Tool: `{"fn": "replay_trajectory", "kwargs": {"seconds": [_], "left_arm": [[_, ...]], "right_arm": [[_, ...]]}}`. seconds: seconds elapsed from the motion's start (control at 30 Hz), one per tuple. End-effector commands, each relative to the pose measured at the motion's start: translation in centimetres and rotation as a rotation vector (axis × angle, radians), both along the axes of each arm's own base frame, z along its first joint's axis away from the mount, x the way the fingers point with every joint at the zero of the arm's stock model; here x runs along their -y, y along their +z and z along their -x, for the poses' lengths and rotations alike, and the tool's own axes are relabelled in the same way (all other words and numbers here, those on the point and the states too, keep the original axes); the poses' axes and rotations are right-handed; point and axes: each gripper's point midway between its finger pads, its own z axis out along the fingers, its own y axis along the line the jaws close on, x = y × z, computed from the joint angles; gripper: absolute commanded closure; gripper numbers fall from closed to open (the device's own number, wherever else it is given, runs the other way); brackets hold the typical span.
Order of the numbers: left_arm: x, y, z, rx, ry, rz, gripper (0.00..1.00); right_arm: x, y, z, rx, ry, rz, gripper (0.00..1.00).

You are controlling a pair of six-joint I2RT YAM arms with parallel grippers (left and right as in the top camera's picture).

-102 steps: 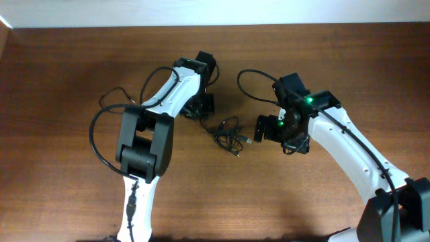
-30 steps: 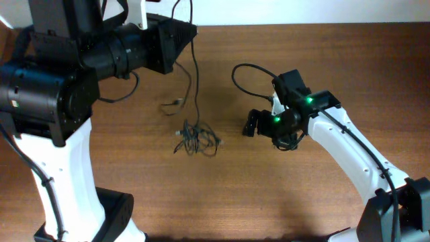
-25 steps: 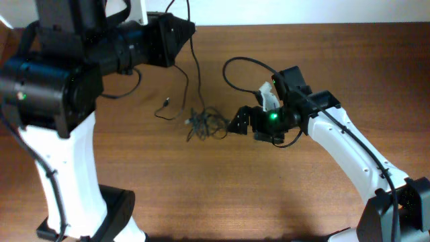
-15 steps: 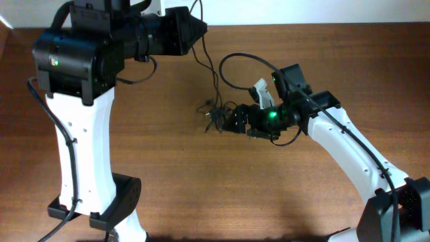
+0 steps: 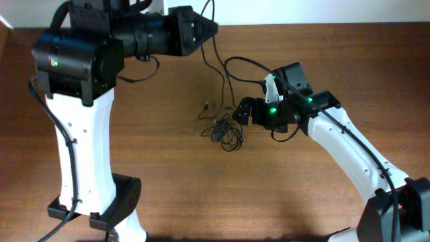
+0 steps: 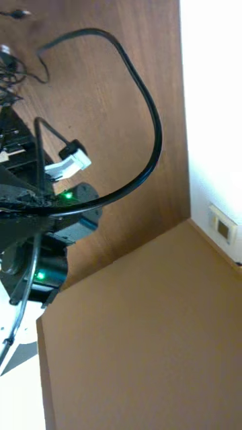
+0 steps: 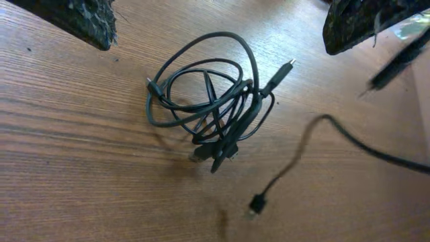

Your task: Untangle cables

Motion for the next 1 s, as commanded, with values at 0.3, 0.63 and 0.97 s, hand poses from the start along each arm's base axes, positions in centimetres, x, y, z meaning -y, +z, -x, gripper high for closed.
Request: {"fn": "replay_trajectory", "kwargs": {"seconds": [0.3, 0.63, 0.97], "left_arm": [[-12.4, -2.5, -6.0, 0.081, 0.708, -0.429, 1.0], [-17.1, -3.3, -7.3, 0.066, 0.793, -0.494, 1.0], [-20.1, -15.0, -10.0, -0.266, 0.87, -0.784, 1.0]], "right_arm": [[2.2, -1.7, 0.9, -0.056, -0.054, 0.12, 0.01], [2.7, -1.9, 1.0, -0.061, -0.063, 0.147, 0.01], [2.9, -2.1, 1.4, -0.079, -0.062, 0.154, 0.01]]}}
